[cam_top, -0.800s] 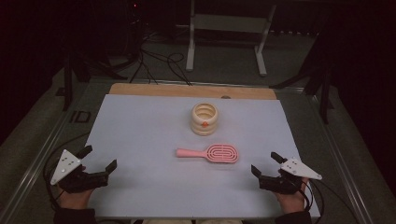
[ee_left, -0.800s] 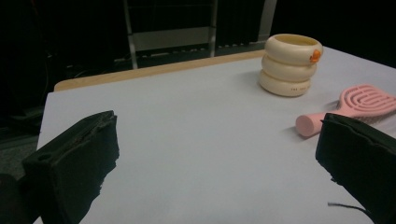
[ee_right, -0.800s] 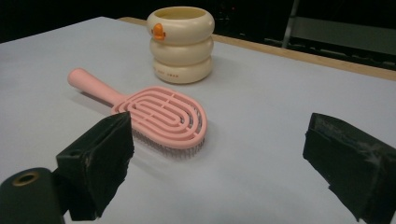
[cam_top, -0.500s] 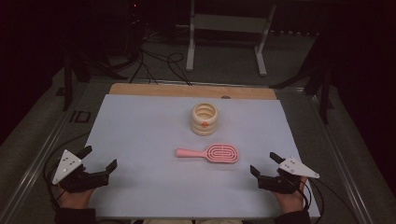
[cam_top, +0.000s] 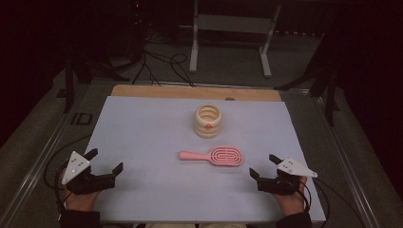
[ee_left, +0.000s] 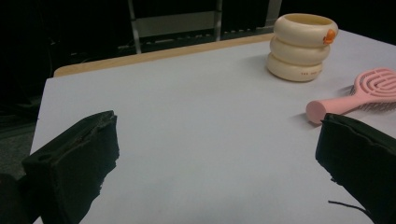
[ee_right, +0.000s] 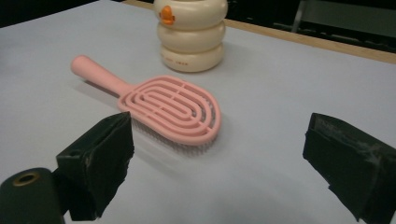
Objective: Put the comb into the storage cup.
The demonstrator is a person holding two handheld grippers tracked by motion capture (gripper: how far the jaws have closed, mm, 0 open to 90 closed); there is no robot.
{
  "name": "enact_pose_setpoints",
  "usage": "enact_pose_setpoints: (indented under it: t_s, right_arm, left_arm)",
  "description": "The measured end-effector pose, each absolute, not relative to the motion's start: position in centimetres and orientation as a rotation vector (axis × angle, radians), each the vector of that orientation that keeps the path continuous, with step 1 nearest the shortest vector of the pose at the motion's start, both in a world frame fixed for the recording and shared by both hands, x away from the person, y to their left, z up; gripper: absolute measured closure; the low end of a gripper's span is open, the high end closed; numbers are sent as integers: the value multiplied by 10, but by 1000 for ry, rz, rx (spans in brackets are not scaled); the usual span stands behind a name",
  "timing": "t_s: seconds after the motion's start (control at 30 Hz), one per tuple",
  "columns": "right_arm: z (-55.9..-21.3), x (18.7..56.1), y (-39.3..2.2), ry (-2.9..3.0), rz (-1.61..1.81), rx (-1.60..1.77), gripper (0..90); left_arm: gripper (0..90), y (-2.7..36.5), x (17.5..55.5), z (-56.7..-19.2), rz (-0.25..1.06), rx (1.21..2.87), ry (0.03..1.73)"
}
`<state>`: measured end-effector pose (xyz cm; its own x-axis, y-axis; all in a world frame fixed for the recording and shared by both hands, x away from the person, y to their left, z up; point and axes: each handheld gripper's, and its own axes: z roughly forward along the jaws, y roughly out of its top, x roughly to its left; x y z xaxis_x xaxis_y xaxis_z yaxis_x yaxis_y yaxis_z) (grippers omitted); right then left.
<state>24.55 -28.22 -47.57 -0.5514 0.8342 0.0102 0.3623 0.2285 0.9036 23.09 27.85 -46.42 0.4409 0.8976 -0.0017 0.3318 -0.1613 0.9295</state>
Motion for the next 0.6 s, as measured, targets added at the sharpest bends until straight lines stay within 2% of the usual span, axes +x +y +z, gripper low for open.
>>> enact_pose_setpoints:
  t_s: [0.6]
  right_arm:
    - [-455,281,-237,2116,1309,1069,117]
  left_arm:
    - [5,280,229,-464,732,1703,1068]
